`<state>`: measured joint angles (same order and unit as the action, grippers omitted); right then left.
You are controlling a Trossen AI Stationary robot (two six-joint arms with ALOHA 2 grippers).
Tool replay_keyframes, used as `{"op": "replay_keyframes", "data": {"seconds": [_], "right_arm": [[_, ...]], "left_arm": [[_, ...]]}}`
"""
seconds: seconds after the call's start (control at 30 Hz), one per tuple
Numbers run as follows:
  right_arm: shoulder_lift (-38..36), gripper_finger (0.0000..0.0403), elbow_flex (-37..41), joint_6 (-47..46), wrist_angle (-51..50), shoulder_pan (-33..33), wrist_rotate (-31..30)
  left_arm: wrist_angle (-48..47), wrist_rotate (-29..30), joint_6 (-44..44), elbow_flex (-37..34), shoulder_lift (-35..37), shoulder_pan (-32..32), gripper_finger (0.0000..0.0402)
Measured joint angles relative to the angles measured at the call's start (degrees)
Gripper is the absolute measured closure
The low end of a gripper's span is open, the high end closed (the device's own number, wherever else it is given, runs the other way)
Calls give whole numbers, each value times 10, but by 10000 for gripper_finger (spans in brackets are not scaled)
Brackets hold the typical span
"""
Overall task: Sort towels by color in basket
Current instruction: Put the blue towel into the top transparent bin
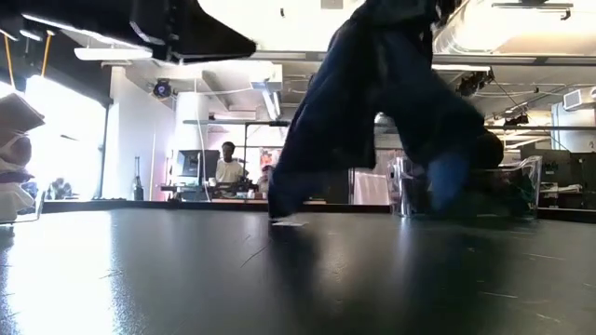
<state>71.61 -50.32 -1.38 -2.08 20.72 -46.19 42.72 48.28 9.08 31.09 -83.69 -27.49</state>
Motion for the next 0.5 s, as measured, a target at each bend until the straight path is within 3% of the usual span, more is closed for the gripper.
{"op": "replay_keyframes", "data": {"seconds": [0.13,0.4,0.5], "right_arm": [[11,397,25,-23,13,-21,60],[44,394,25,-74,23,-51,270],[62,392,25,-76,28,-54,290]], "left_arm": [[88,-34,35,0,-44,22,273],[84,-99,-57,0,-71,97,273],[108,-177,-55,0,-81,122,273]]}}
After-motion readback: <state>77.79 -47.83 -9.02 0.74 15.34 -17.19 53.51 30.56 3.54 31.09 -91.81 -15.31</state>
